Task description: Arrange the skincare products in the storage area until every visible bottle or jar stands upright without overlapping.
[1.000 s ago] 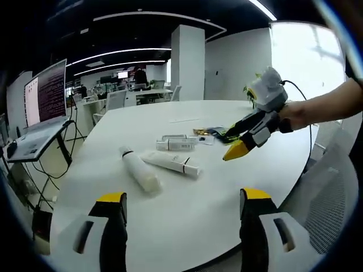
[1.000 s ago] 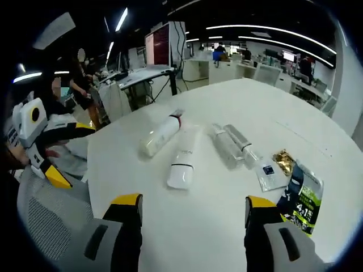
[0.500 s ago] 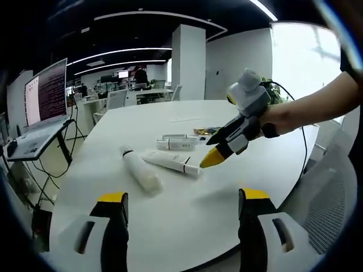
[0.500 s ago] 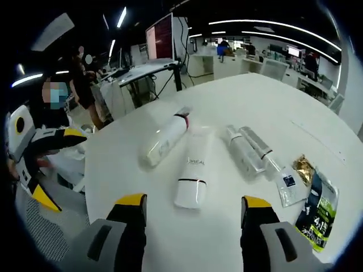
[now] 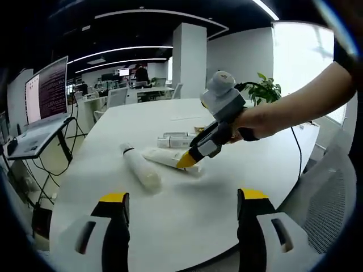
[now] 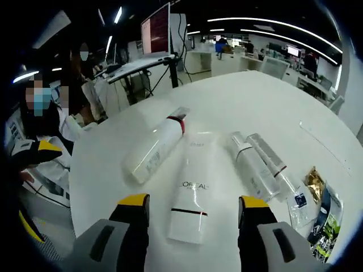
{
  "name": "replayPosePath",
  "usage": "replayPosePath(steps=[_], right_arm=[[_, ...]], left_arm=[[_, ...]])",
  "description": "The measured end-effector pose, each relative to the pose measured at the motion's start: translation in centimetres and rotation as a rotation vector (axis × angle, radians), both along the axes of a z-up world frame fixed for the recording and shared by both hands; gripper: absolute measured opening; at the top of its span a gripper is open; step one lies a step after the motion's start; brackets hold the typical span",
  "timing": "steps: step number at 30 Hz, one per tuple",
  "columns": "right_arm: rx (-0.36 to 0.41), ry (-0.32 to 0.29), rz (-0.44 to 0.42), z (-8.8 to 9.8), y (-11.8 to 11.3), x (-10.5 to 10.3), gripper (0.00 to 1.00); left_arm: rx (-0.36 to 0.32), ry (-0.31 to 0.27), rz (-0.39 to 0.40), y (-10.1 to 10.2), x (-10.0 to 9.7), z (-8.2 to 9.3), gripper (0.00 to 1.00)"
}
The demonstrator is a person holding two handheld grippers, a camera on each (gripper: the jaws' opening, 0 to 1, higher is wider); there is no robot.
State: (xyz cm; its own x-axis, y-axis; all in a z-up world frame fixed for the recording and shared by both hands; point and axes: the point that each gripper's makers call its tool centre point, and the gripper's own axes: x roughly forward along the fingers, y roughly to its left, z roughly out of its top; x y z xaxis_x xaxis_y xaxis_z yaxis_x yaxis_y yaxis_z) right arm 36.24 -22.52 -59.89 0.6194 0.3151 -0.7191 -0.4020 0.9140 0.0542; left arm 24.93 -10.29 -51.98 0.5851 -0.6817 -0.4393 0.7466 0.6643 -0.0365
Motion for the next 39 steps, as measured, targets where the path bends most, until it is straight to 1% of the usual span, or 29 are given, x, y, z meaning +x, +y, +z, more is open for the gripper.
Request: replayPosePath(steps=[2, 5, 9, 12, 14, 18, 19, 22, 24, 26, 30, 31, 32, 33, 34, 35, 36, 37, 38, 39], right_arm=[[-0.020, 0.000, 0.008, -0.1, 0.2, 0.8, 0.66], [-0.028, -0.001, 0.014, -0.2, 0.7, 1.8, 0.64], [-0.073, 0.014, 0.028, -1.0, 1.2, 2.8, 0.63], [-0.086, 0.025, 0.026, -1.5, 1.5, 3.3, 0.63], [-0.081, 0.034, 0.032, -1.7, 1.7, 3.6, 0.61], [-0.092, 0.050, 0.018, -2.3, 1.2, 4.6, 0.60], [-0.088, 0.054, 0.019, -2.2, 1.4, 3.9, 0.59], [-0.096, 0.053, 0.019, -2.1, 1.3, 4.6, 0.58], [-0.103, 0.058, 0.031, -2.2, 1.3, 4.7, 0.55], [-0.106, 0.072, 0.027, -2.2, 1.1, 5.1, 0.51], [-0.096, 0.115, 0.026, -2.3, 1.1, 4.9, 0.51], [-0.086, 0.131, 0.030, -2.4, 1.2, 5.0, 0.49], [-0.095, 0.124, 0.031, -2.3, 1.2, 5.1, 0.48], [-0.108, 0.130, 0.035, -2.2, 1.1, 5.0, 0.47], [-0.117, 0.133, 0.045, -2.2, 1.1, 5.1, 0.44], [-0.156, 0.125, 0.047, -2.3, 0.6, 5.3, 0.37], [-0.128, 0.114, 0.082, -2.2, 1.5, 5.5, 0.34], [-0.155, 0.098, 0.086, -2.1, 1.3, 6.1, 0.33], [-0.160, 0.117, 0.058, -2.1, 1.1, 5.9, 0.31], [-0.162, 0.119, 0.058, -2.1, 1.1, 5.9, 0.31]], left_arm=[[-0.002, 0.001, 0.002, 0.0, 0.0, 0.0, 0.71], [-0.001, 0.001, 0.007, 0.2, 0.1, 0.0, 0.71], [-0.001, 0.003, 0.010, 0.2, 0.1, -0.1, 0.71], [0.002, 0.007, 0.013, 0.3, 0.1, -0.2, 0.71], [0.002, 0.007, 0.016, 0.4, 0.1, -0.2, 0.71], [0.004, 0.010, 0.023, 0.5, 0.2, -0.2, 0.71], [0.002, 0.011, 0.023, 0.4, 0.2, -0.2, 0.71], [0.007, 0.011, 0.022, 0.5, 0.2, -0.3, 0.71], [0.008, 0.013, 0.022, 0.4, 0.2, -0.3, 0.71], [0.010, 0.014, 0.021, 0.4, 0.1, -0.3, 0.71], [0.015, 0.018, 0.021, 0.5, 0.1, -0.4, 0.71], [0.016, 0.017, 0.022, 0.5, 0.1, -0.4, 0.70], [0.017, 0.017, 0.022, 0.5, 0.2, -0.4, 0.70], [0.017, 0.018, 0.021, 0.5, 0.2, -0.5, 0.70], [0.017, 0.018, 0.020, 0.5, 0.2, -0.5, 0.70], [0.018, 0.018, 0.020, 0.5, 0.2, -0.5, 0.70], [0.021, 0.019, 0.019, 0.5, 0.2, -0.6, 0.70], [0.023, 0.019, 0.019, 0.5, 0.2, -0.6, 0.70], [0.023, 0.019, 0.019, 0.6, 0.2, -0.7, 0.70], [0.023, 0.020, 0.019, 0.5, 0.2, -0.7, 0.70]])
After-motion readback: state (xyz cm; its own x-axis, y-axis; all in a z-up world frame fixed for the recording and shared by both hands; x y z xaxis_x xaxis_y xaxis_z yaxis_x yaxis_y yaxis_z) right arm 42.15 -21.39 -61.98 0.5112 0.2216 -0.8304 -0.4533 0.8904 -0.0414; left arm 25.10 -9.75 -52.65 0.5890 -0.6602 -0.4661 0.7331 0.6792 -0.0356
